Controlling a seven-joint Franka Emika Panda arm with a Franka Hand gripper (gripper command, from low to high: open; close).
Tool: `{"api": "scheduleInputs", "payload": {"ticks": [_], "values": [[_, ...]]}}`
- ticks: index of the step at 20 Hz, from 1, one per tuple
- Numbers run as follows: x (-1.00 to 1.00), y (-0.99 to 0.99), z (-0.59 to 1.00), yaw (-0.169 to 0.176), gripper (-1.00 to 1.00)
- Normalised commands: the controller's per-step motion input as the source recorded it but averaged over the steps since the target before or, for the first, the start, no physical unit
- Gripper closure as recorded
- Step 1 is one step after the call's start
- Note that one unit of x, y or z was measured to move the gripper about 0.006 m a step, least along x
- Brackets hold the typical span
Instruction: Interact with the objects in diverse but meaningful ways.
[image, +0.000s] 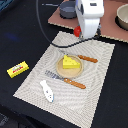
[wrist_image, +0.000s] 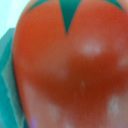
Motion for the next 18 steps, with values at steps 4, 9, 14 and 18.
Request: {"api": "scheduleInputs", "payload": {"ticks": [4, 9, 14, 18], "values": [[-0.80, -0.63, -0.33, 0.000, 1.00], [-0.81, -0.61, -0.36, 0.000, 1.00], [-0.71, -0.55, -0.33, -0.003, 1.00], [-0.61, -0.48, -0.41, -0.016, 1.00]]}}
